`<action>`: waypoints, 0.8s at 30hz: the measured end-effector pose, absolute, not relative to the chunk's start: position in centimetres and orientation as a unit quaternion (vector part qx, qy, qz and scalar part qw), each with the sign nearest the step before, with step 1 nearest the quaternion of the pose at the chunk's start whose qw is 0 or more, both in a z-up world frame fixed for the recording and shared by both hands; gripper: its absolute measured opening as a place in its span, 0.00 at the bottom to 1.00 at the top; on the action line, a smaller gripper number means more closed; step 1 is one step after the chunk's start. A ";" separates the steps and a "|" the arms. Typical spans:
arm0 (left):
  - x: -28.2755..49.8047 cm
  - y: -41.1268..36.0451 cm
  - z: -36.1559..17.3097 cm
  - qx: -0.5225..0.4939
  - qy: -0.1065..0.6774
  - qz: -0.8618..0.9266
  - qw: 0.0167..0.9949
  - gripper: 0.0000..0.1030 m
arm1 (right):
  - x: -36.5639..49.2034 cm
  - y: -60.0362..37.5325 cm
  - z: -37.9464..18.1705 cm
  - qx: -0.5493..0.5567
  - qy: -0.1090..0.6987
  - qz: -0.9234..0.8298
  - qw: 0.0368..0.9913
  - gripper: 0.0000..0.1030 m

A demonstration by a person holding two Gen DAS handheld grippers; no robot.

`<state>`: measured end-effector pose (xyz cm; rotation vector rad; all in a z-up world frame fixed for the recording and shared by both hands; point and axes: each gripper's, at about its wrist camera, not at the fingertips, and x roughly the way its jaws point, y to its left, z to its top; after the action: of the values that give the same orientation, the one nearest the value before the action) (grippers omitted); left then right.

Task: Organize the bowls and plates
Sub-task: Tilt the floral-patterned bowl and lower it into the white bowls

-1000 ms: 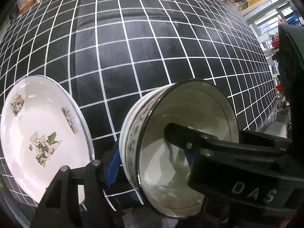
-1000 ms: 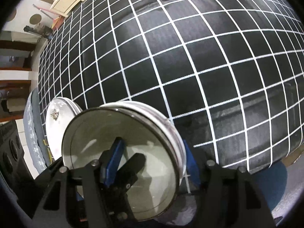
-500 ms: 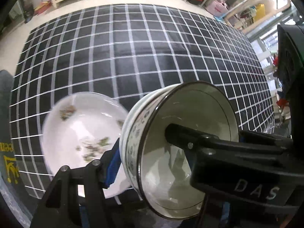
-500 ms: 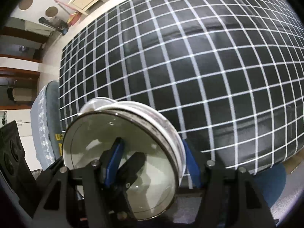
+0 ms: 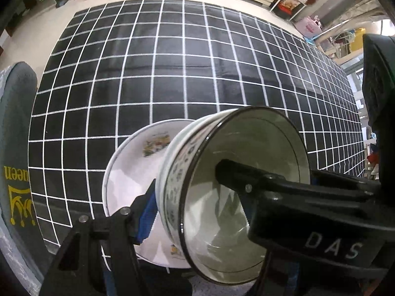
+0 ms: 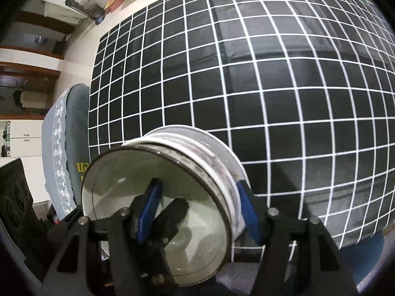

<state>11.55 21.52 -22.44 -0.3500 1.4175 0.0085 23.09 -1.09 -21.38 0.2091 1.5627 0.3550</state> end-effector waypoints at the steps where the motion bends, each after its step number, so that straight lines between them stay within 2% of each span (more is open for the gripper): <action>1: 11.6 21.9 -22.9 -0.163 0.649 0.004 0.743 0.59 | 23.2 -0.8 -21.7 0.090 0.701 0.159 0.690 0.64; 7: 12.2 23.0 -24.7 -0.174 0.653 0.004 0.737 0.59 | 24.0 0.0 -22.9 0.078 0.708 0.154 0.685 0.64; 24: 11.2 22.9 -24.1 -0.169 0.645 0.011 0.745 0.58 | 24.2 0.7 -23.0 0.054 0.695 0.163 0.698 0.63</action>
<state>11.23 22.94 -24.10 -0.3706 1.4120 0.0242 24.19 0.73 -23.00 0.1215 1.5496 0.3630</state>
